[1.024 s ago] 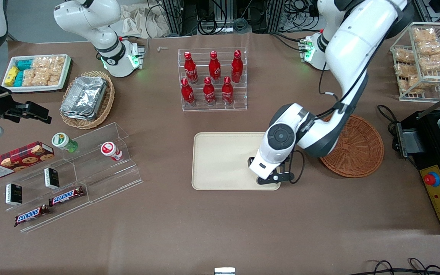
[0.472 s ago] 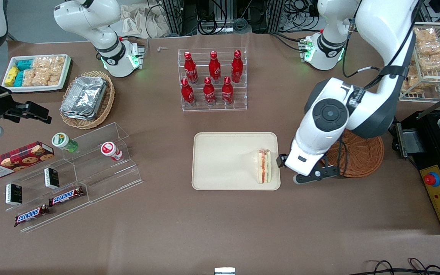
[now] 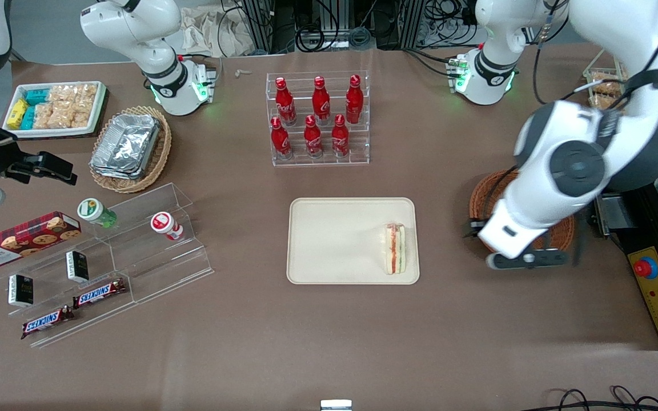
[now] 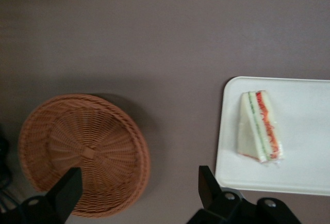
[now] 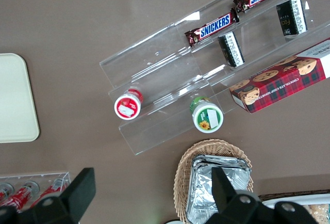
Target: Place sandwich from basket to tray
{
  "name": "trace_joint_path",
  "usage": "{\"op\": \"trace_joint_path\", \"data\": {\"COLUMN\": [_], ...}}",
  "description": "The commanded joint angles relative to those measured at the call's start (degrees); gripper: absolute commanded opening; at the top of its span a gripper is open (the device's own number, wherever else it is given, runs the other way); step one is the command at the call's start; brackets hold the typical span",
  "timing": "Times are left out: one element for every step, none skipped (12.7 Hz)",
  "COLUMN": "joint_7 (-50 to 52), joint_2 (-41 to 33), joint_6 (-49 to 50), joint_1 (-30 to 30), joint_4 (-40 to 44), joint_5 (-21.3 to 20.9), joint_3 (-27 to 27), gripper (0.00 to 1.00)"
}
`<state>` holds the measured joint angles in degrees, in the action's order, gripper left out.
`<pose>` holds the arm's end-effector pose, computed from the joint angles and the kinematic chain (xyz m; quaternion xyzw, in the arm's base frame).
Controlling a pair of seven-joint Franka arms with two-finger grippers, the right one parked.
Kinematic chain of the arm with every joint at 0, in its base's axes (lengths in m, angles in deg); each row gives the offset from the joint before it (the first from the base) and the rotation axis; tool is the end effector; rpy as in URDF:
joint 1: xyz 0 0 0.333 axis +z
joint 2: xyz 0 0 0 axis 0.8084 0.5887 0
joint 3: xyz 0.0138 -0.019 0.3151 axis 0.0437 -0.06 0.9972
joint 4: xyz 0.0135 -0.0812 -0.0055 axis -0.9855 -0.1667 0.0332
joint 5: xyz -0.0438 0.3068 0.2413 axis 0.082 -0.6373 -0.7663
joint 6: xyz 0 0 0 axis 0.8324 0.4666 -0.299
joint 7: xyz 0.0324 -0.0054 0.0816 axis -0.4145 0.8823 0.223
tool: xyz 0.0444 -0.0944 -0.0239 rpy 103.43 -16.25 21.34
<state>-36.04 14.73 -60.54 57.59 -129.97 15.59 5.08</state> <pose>0.6309 -0.1559 0.4822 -0.9994 -0.0048 0.0224 0.0270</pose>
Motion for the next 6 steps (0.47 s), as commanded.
{"op": "trace_joint_path", "data": {"joint_7": [-11.5,-14.6,-16.8,-19.5,-22.7,-24.8], "joint_2": [-4.9,-5.6,-6.2,-7.3,-8.2,-9.0], "joint_6": [2.3,3.3,3.9,5.1,6.6,7.9], "joint_1": [-0.9,-2.8,-5.2,-7.9,-9.6,-9.7], "joint_4": [-1.5,-1.4,-1.3,-1.3,-1.3,-1.4], "joint_5": [5.0,5.7,5.8,5.8,5.8,5.8], "joint_3": [8.0,11.4,15.3,19.1,21.7,22.4], "gripper": [1.0,1.0,1.0,1.0,1.0,1.0]}}
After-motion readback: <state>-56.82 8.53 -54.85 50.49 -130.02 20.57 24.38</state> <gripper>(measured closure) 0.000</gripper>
